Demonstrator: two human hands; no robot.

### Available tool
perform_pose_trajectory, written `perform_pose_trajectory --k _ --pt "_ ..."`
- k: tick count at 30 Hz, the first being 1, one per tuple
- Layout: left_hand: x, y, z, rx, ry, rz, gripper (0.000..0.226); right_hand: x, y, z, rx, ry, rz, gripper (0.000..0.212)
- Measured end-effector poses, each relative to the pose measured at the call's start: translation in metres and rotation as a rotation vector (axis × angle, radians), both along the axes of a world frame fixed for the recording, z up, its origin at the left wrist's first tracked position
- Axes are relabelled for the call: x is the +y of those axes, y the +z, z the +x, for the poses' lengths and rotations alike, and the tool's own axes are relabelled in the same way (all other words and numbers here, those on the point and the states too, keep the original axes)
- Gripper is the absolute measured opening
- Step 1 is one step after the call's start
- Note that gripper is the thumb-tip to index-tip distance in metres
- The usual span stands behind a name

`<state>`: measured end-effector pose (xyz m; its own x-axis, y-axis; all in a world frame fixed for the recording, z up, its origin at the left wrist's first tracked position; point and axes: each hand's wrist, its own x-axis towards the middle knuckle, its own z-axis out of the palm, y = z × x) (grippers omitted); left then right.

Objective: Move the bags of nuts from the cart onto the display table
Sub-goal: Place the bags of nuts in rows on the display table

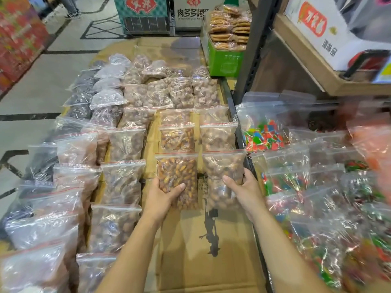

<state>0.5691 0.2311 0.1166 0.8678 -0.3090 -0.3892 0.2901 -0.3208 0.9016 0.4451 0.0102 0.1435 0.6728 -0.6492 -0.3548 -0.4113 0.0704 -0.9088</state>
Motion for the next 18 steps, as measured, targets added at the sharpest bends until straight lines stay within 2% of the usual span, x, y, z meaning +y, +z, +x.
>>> perform_pose_trajectory --k 6,9,18 --pt "-0.005 -0.001 0.000 -0.079 -0.016 0.116 0.052 -0.001 -0.010 0.001 0.034 -0.004 -0.085 0.043" --pt "-0.005 0.003 0.001 -0.118 -0.040 0.176 0.060 0.002 -0.010 0.002 0.090 0.005 -0.126 0.049" --pt "-0.004 0.027 0.000 -0.190 -0.088 0.418 0.082 0.004 0.010 0.004 0.264 0.062 -0.307 0.089"
